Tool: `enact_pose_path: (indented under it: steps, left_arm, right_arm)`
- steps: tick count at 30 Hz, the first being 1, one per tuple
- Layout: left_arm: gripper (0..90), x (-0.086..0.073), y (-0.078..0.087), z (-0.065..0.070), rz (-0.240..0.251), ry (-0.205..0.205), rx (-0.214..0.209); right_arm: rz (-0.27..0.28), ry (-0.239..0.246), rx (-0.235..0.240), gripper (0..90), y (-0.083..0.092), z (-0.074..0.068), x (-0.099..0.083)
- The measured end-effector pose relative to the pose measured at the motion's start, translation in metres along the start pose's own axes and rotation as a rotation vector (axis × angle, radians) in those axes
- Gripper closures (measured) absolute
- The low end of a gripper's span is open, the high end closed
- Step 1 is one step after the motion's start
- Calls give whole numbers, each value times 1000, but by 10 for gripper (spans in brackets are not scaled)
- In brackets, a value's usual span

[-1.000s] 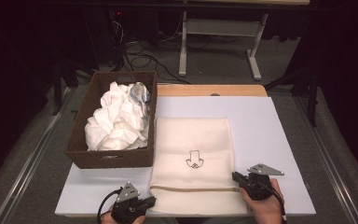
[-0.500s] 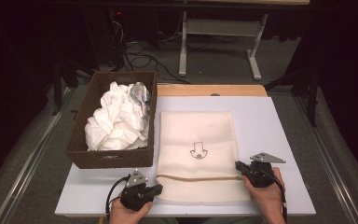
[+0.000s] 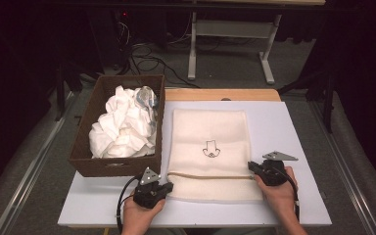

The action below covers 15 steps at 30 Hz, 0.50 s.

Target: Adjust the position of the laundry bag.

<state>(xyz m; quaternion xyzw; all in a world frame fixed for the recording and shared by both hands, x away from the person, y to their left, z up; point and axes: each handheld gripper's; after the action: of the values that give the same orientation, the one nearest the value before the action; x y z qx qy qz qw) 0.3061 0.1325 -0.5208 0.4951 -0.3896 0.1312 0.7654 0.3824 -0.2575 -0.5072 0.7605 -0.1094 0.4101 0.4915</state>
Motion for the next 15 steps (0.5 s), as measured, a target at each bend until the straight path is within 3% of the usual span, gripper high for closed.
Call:
enact_pose_path:
  steps: [2, 4, 7, 8, 11, 13, 15]
  left_arm:
    - [872, 0, 2, 0, 17, -5, 1]
    - [771, 0, 7, 2, 48, 8, -7]
    - [545, 3, 18, 6, 65, 0, -24]
    - [485, 4, 21, 8, 66, -9, -30]
    - [287, 12, 26, 18, 78, -29, -57]
    - [246, 18, 24, 25, 92, -34, -96]
    - [216, 22, 22, 31, 98, -46, -104]
  right_arm:
    - [-1, 1, 1, 876, -2, 0, -2]
    - [10, -17, 20, 820, -1, 2, -2]
    - [54, -63, 78, 511, 4, 6, -2]
    - [40, -73, 94, 459, 5, 7, -1]
    - [12, -90, 109, 385, 8, 5, -1]
    - [7, -99, 110, 363, 9, 4, -1]
    - [2, -93, 99, 360, 8, 5, -1]
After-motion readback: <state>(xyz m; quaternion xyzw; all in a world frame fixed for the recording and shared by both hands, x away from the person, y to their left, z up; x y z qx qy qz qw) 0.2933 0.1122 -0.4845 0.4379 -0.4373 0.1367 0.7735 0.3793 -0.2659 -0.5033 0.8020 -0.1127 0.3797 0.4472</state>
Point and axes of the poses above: each handheld gripper's, and its own axes: y roughly backward along the jaws, x roughly out of its top, z roughly to its right, and after that the axes turned 7 degrees about x, right-handed
